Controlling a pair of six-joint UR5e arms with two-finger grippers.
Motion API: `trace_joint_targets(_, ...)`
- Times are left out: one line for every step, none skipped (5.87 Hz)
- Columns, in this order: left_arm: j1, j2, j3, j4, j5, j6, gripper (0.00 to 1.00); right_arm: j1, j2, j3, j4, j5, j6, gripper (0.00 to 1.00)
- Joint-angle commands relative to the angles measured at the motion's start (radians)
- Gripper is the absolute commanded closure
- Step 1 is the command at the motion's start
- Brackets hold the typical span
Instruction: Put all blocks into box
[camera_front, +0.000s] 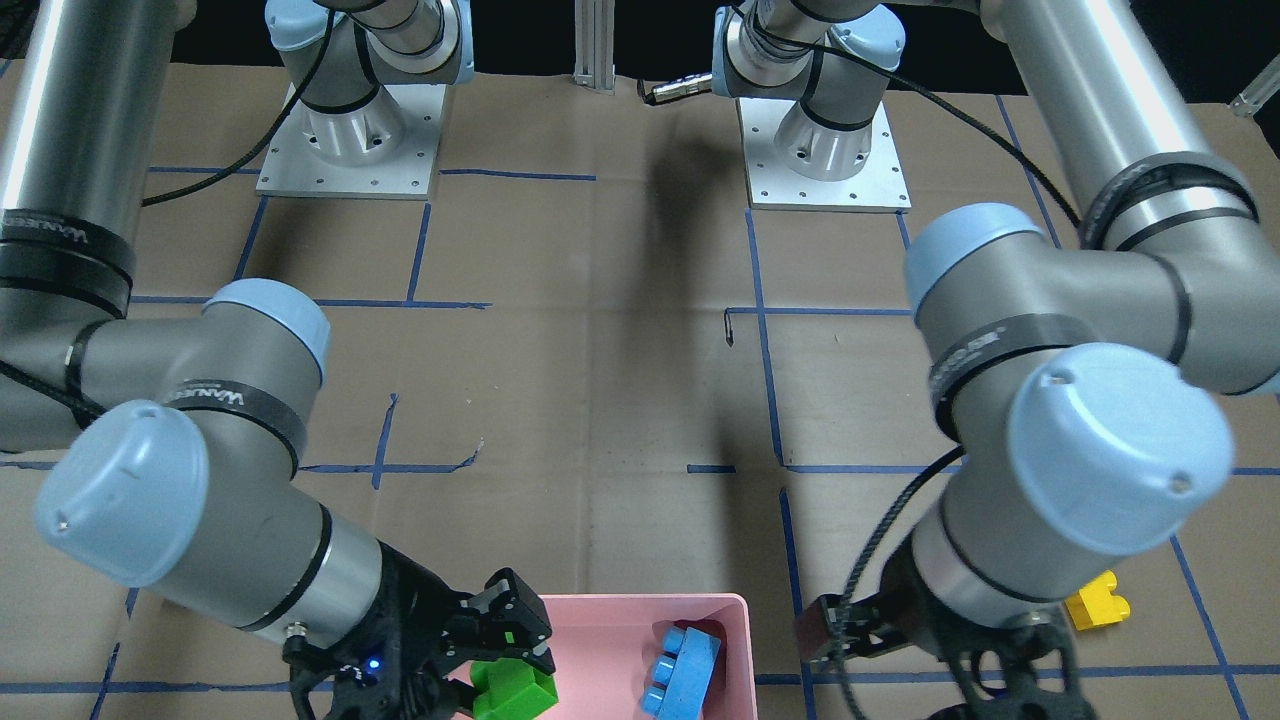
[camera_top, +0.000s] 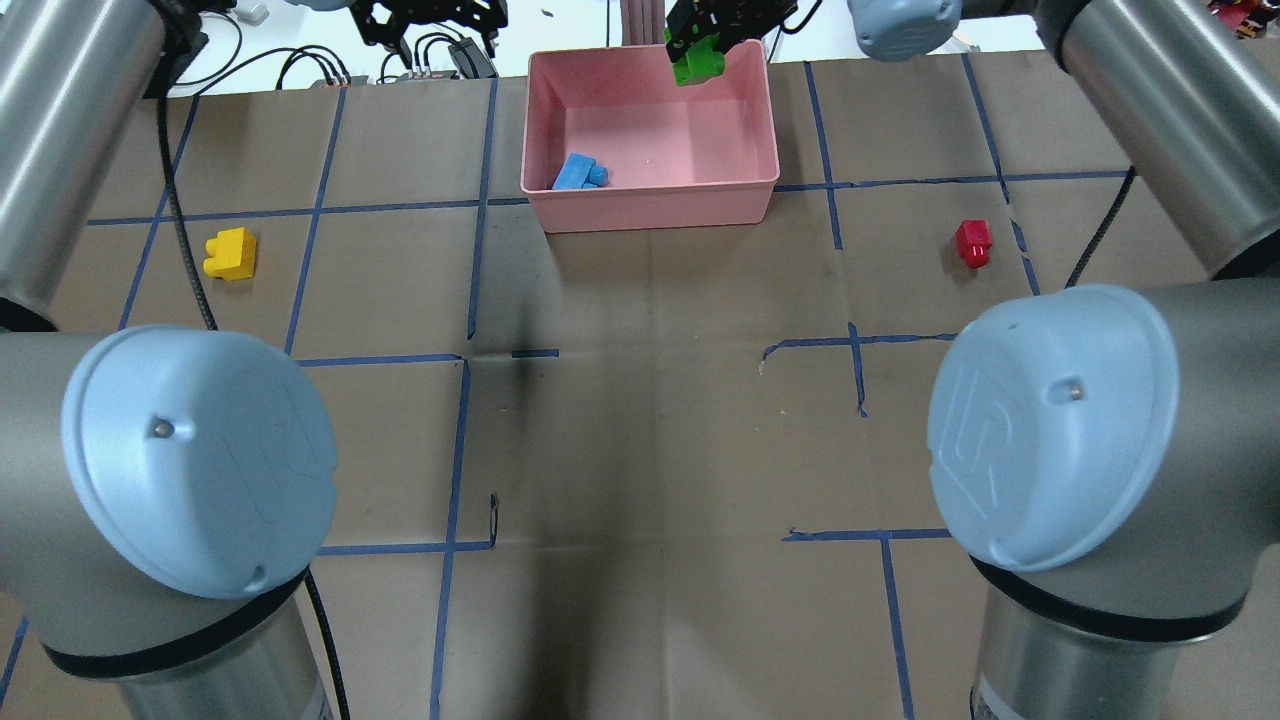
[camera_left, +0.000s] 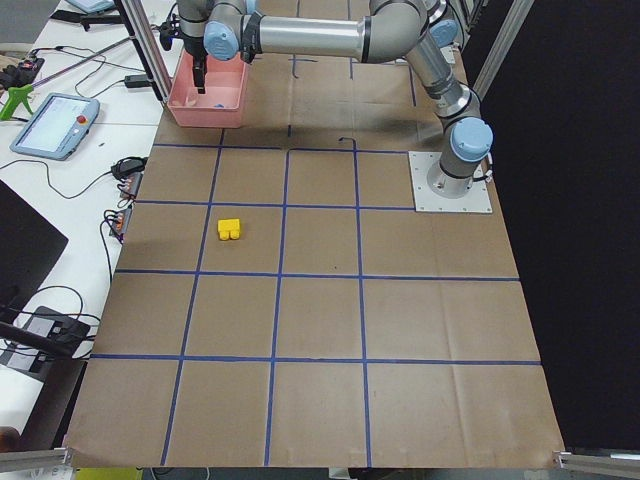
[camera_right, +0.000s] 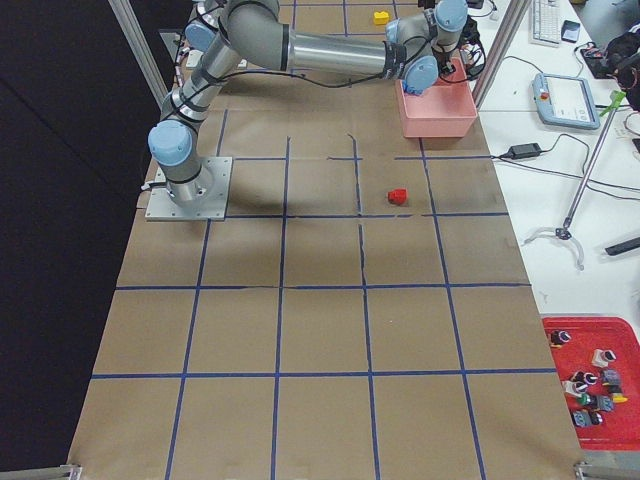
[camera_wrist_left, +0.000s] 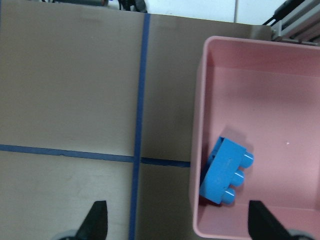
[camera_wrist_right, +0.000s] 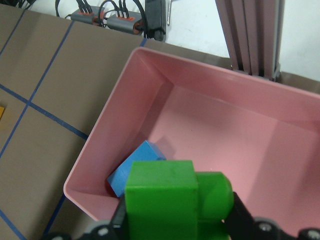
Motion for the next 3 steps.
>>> trace_joint_targets(0.152,0.025,-0.054,-0.013,-0.019,0.202,0.01,0.046,0.098,-0.076,-0.098,0.001,0.022,0.63)
trace_joint_targets(0.223,0.023,-0.097,-0.009,-0.088,0.273,0.01,0.048,0.091,-0.072,-0.099,-0.006,0.01,0.06)
trace_joint_targets(0.301,0.026,-0.144,-0.002,-0.105,0.348,0.01,0.05,0.077,-0.059,-0.088,-0.011,0.01,0.0)
